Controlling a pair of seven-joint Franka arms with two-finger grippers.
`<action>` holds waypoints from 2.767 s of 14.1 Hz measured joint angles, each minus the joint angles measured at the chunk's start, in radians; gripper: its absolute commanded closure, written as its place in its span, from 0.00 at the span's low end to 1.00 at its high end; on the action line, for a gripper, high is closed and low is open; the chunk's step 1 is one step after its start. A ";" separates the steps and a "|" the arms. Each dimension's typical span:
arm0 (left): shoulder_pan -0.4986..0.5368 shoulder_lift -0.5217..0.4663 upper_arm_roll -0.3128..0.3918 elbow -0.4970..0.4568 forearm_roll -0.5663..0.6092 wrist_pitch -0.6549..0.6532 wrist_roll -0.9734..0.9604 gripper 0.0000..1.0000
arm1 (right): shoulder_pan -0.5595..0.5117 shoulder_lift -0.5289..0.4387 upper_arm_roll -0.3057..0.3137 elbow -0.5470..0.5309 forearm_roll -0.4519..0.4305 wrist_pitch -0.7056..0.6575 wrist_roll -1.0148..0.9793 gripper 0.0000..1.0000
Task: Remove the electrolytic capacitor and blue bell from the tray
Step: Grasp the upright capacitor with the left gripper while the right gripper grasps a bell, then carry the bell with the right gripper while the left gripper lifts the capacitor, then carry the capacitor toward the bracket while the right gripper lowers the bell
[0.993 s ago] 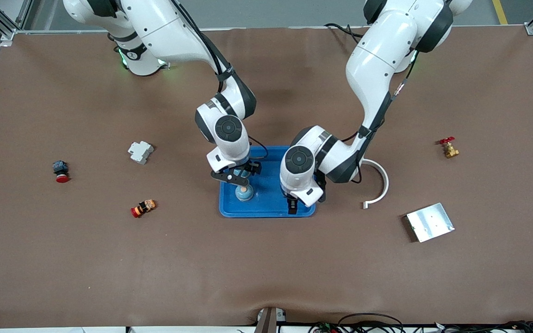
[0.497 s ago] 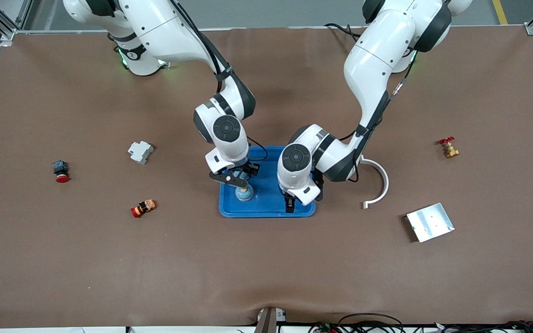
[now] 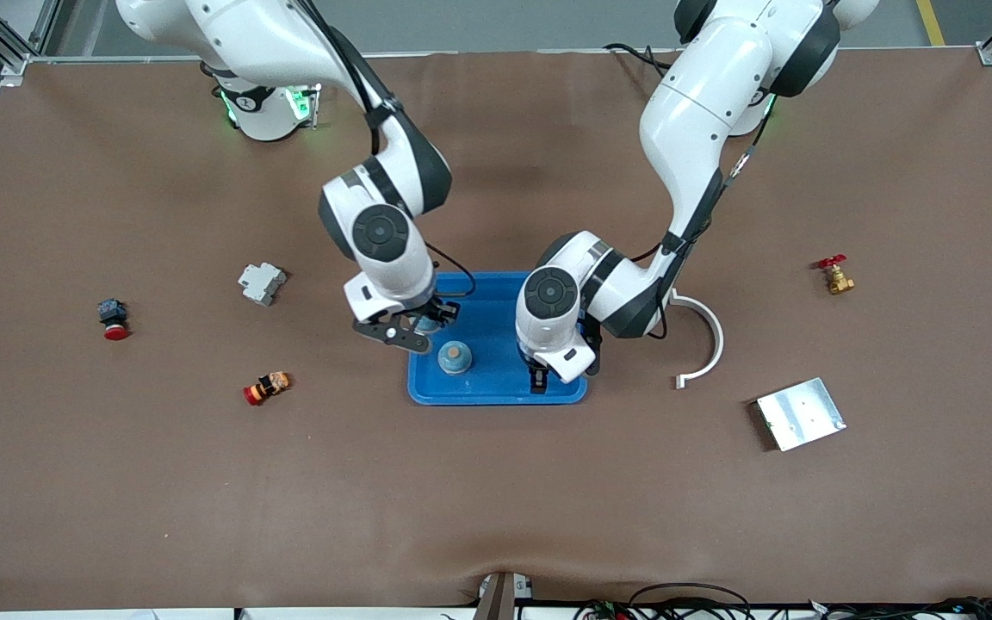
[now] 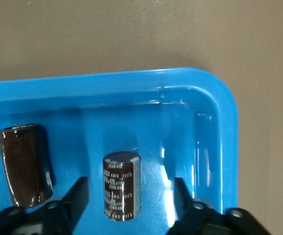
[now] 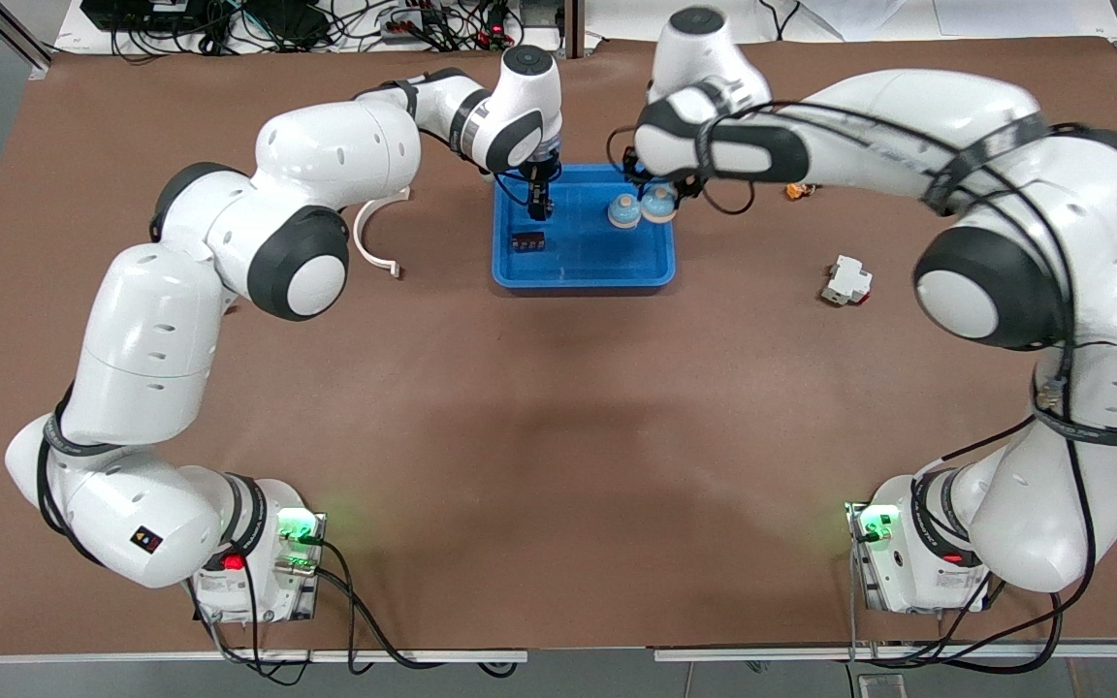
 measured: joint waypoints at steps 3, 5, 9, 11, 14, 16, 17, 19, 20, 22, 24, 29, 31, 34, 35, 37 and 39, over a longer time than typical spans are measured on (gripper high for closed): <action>0.000 0.000 0.000 0.000 0.000 0.000 0.000 1.00 | -0.101 -0.096 -0.003 -0.056 0.018 -0.077 -0.163 0.98; -0.002 0.000 0.000 0.000 0.007 0.000 0.000 1.00 | -0.198 -0.130 -0.006 -0.076 0.019 -0.127 -0.301 0.98; -0.003 -0.009 0.000 0.016 0.050 0.002 0.061 1.00 | -0.410 -0.158 -0.009 -0.107 0.019 -0.186 -0.628 0.98; 0.001 -0.044 0.000 0.023 0.044 -0.047 0.160 1.00 | -0.503 -0.172 -0.010 -0.139 0.014 -0.187 -0.786 0.98; 0.003 -0.103 -0.001 0.024 0.016 -0.104 0.229 1.00 | -0.639 -0.195 -0.011 -0.188 -0.022 -0.179 -0.998 0.98; 0.000 -0.115 -0.003 0.023 0.016 -0.111 0.331 1.00 | -0.711 -0.208 -0.011 -0.238 -0.046 -0.129 -1.117 0.99; -0.004 -0.116 -0.004 0.024 0.013 -0.111 0.401 1.00 | -0.740 -0.213 -0.011 -0.276 -0.051 -0.076 -1.177 0.99; -0.007 -0.127 -0.006 0.024 0.011 -0.133 0.496 1.00 | -0.783 -0.217 -0.011 -0.356 -0.056 0.030 -1.256 1.00; -0.007 -0.134 -0.007 0.025 0.011 -0.150 0.537 1.00 | -0.794 -0.216 -0.010 -0.391 -0.062 0.073 -1.271 1.00; -0.005 -0.146 -0.007 0.025 0.010 -0.164 0.599 1.00 | -0.808 -0.217 -0.010 -0.447 -0.103 0.138 -1.274 1.00; -0.001 -0.159 -0.004 0.026 0.010 -0.171 0.715 1.00 | -0.824 -0.218 -0.010 -0.493 -0.147 0.194 -1.274 1.00; 0.049 -0.204 0.004 0.026 0.007 -0.192 1.141 1.00 | -0.847 -0.223 -0.009 -0.562 -0.177 0.236 -1.275 1.00; 0.084 -0.225 0.003 0.014 0.006 -0.214 1.282 1.00 | -0.847 -0.223 -0.009 -0.596 -0.178 0.276 -1.275 1.00; 0.141 -0.298 0.002 -0.060 0.001 -0.255 1.519 1.00 | -0.848 -0.223 -0.020 -0.619 -0.179 0.318 -1.275 0.94; 0.157 -0.323 0.002 -0.094 -0.001 -0.258 1.574 1.00 | -0.848 -0.223 -0.029 -0.621 -0.180 0.321 -1.275 0.88; 0.183 -0.365 0.002 -0.167 -0.001 -0.258 1.659 1.00 | -0.848 -0.223 -0.041 -0.624 -0.180 0.323 -1.276 0.74; 0.201 -0.396 0.002 -0.246 -0.001 -0.229 1.730 1.00 | -0.848 -0.220 -0.042 -0.630 -0.181 0.323 -1.276 0.45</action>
